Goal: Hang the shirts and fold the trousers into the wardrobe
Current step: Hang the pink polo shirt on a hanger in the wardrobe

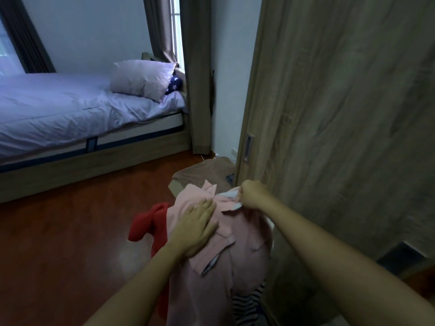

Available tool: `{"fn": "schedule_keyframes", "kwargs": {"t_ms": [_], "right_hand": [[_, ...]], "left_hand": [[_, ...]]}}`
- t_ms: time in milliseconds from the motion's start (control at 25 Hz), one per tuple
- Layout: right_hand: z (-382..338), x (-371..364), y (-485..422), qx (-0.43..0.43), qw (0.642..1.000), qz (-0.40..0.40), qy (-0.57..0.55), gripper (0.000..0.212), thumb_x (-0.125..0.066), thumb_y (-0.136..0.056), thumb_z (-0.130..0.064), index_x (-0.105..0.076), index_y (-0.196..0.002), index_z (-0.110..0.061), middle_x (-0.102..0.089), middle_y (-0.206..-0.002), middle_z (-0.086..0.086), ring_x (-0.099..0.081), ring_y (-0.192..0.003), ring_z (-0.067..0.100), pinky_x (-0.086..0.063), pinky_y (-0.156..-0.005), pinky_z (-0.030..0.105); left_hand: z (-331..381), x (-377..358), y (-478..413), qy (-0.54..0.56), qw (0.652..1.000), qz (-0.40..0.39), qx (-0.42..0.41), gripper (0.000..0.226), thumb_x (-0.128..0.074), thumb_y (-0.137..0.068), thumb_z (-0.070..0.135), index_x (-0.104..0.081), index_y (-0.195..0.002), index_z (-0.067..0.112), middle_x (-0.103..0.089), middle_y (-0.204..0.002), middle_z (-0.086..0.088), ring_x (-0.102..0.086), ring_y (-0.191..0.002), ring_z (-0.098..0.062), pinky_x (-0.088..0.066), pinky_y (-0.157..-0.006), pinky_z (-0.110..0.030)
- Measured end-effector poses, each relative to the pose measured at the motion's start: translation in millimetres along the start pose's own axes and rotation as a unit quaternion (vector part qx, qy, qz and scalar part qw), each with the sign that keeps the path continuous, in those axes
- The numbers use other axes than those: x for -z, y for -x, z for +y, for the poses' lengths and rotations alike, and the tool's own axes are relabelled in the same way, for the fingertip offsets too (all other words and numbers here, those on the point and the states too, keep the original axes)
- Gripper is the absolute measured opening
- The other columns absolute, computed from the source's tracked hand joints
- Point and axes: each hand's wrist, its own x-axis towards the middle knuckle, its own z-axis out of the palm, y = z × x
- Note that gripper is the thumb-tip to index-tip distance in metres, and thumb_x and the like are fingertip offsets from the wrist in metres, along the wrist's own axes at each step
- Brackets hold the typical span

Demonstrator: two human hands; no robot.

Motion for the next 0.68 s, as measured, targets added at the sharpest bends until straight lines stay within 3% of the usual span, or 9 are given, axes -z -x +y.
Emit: {"fn": "schedule_keyframes", "kwargs": {"t_ms": [120,200,320,400,480,520,600,680], "right_hand": [[-12,23,33,0.069,0.997,0.026,-0.013,0.028,-0.051,-0.088,-0.005,-0.065,-0.113,-0.005,-0.063,-0.118,0.019,-0.059,-0.111,0.032,-0.045,-0.084,0.027],[-15,45,62,0.114,0.988,0.090,-0.048,0.023,-0.051,-0.088,-0.002,-0.065,-0.106,-0.003,-0.061,-0.116,0.018,-0.058,-0.109,0.031,-0.039,-0.077,0.024],[-11,77,114,0.174,0.971,0.142,-0.087,0.027,-0.054,-0.084,-0.003,-0.070,-0.105,-0.006,-0.059,-0.119,0.013,-0.056,-0.110,0.029,-0.039,-0.083,0.022],[-2,92,150,0.188,0.966,0.153,-0.093,0.029,-0.054,-0.081,-0.003,-0.071,-0.104,-0.007,-0.059,-0.120,0.011,-0.057,-0.109,0.027,-0.040,-0.086,0.021],[13,107,195,0.185,0.966,0.163,-0.079,0.027,-0.054,-0.081,-0.007,-0.072,-0.101,-0.007,-0.059,-0.115,0.012,-0.057,-0.106,0.028,-0.046,-0.088,0.029],[21,112,217,0.178,0.967,0.166,-0.075,0.025,-0.055,-0.081,-0.009,-0.073,-0.098,-0.007,-0.060,-0.112,0.013,-0.058,-0.104,0.028,-0.048,-0.086,0.033],[39,122,258,0.156,0.971,0.167,-0.070,0.023,-0.056,-0.079,-0.011,-0.073,-0.094,-0.006,-0.064,-0.106,0.012,-0.060,-0.100,0.026,-0.050,-0.080,0.031],[58,130,293,0.136,0.973,0.173,-0.069,0.024,-0.055,-0.075,-0.009,-0.074,-0.089,-0.007,-0.066,-0.100,0.012,-0.062,-0.096,0.026,-0.051,-0.076,0.031]], "left_hand": [[25,35,-11,0.111,0.987,0.120,-0.002,0.066,-0.025,-0.092,0.052,-0.042,-0.139,0.009,-0.038,-0.148,-0.010,-0.034,-0.138,-0.020,-0.015,-0.111,-0.019],[49,68,-23,0.109,0.980,0.167,-0.024,0.062,-0.032,-0.085,0.037,-0.043,-0.137,0.006,-0.034,-0.149,-0.015,-0.033,-0.137,-0.026,-0.016,-0.111,-0.019],[91,118,-32,0.070,0.993,0.086,-0.046,0.077,-0.036,-0.063,0.051,-0.051,-0.131,0.017,-0.030,-0.152,-0.007,-0.025,-0.140,-0.029,-0.021,-0.113,-0.047],[116,142,-26,0.043,0.997,0.048,-0.042,0.060,-0.038,-0.060,0.063,-0.059,-0.100,0.023,-0.057,-0.123,0.001,-0.040,-0.128,-0.023,-0.022,-0.107,-0.058],[145,150,-8,0.010,0.994,0.086,-0.062,0.045,-0.037,-0.064,0.071,-0.044,-0.074,0.029,-0.051,-0.077,0.013,-0.049,-0.088,-0.014,-0.029,-0.101,-0.057],[160,148,4,-0.006,0.992,0.099,-0.072,0.046,-0.036,-0.065,0.074,-0.039,-0.071,0.029,-0.043,-0.069,0.013,-0.043,-0.078,-0.011,-0.031,-0.099,-0.056],[188,133,27,-0.046,0.989,0.106,-0.093,0.055,-0.031,-0.068,0.076,-0.045,-0.079,0.024,-0.043,-0.077,0.011,-0.038,-0.082,-0.010,-0.032,-0.097,-0.054],[217,117,45,-0.068,0.988,0.090,-0.108,0.072,-0.027,-0.069,0.076,-0.056,-0.103,0.020,-0.050,-0.096,0.002,-0.043,-0.095,-0.017,-0.034,-0.094,-0.051]]}}
